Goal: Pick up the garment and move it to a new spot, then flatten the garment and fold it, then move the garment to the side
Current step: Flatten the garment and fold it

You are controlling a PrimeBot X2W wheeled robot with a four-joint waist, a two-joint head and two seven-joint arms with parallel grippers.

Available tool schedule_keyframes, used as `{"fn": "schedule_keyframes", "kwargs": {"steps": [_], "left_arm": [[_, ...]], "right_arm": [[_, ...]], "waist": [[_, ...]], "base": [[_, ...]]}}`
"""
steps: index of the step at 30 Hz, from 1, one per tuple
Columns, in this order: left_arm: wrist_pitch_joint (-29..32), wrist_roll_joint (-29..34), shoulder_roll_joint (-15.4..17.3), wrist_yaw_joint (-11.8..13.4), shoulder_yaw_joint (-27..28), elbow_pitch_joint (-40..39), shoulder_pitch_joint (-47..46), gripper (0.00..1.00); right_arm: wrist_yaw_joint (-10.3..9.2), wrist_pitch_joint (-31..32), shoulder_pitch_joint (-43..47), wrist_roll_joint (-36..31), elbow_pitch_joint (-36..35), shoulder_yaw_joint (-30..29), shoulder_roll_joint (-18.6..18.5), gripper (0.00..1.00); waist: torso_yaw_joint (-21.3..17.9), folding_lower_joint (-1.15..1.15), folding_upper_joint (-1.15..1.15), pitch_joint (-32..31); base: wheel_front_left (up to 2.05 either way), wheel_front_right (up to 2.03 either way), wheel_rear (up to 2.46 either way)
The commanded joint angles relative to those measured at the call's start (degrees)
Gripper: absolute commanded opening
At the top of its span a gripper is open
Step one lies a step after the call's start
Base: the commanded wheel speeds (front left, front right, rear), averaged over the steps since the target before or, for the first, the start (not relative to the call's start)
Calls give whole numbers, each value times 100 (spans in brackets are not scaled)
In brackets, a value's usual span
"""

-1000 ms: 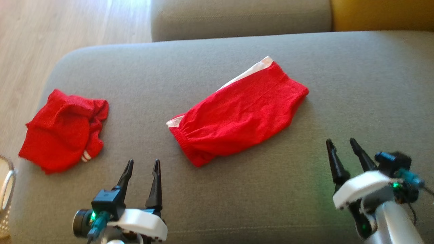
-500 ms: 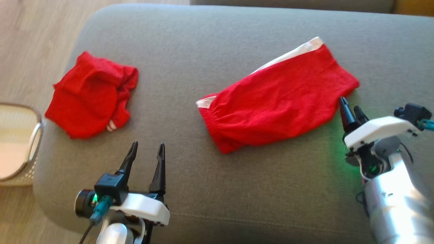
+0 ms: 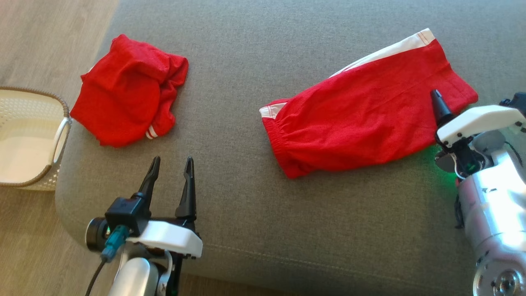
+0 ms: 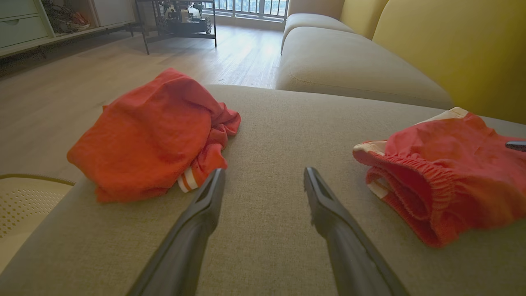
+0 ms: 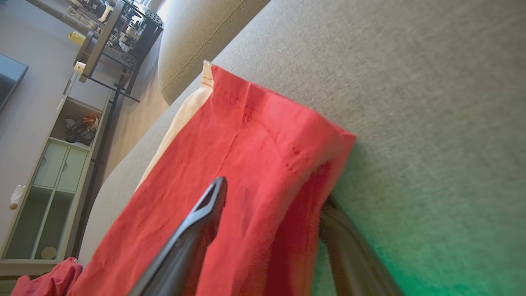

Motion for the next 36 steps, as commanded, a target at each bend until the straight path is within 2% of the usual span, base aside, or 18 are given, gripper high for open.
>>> {"fn": "schedule_keyframes", "kwargs": {"steps": [1, 4, 5, 7, 13, 16, 26, 31, 36], "left_arm": [[-71, -53, 7, 6, 205, -181, -253, 100], [-71, -79, 7, 25, 188, -186, -280, 100], [-71, -89, 7, 34, 181, -189, -285, 100], [-71, -108, 7, 47, 165, -191, -289, 100], [-71, -149, 7, 84, 95, -190, -312, 100], [-71, -92, 6, 54, 87, -229, -282, 100], [-71, -86, 6, 82, 54, -189, -130, 100], [-71, -104, 6, 118, 41, -144, -46, 100], [-71, -116, 6, 143, -6, -74, 82, 100]], "right_arm": [[-2, 40, -101, -49, 149, 48, 124, 100], [-2, 92, -242, -104, 302, 10, 159, 100], [-2, 102, -268, -137, 337, 18, 168, 91], [-2, 88, -303, -205, 390, 30, 177, 0], [-2, -350, -333, -263, 485, -233, 151, 0], [-2, -588, -319, 128, 527, -717, 219, 0], [-2, -1464, -26, 253, 583, -1343, 299, 0], [-2, -1653, 376, 305, 591, -1847, 308, 0], [-2, -1688, 769, 465, 592, -1927, 310, 0]], "waist": [[32, 0, 0, 26], [54, 0, 0, 48], [54, 0, 0, 52], [44, 0, 0, 58], [-49, 0, 0, 17], [-144, 0, 0, -102], [-497, 0, 0, -450], [-635, 0, 0, -699], [-700, 0, 0, -883]], "base": [[0, 0, 0], [0, 0, 0], [0, 0, 0], [0, 0, 0], [0, 0, 0], [0, 0, 0], [0, 0, 0], [0, 0, 0], [0, 0, 0]]}}
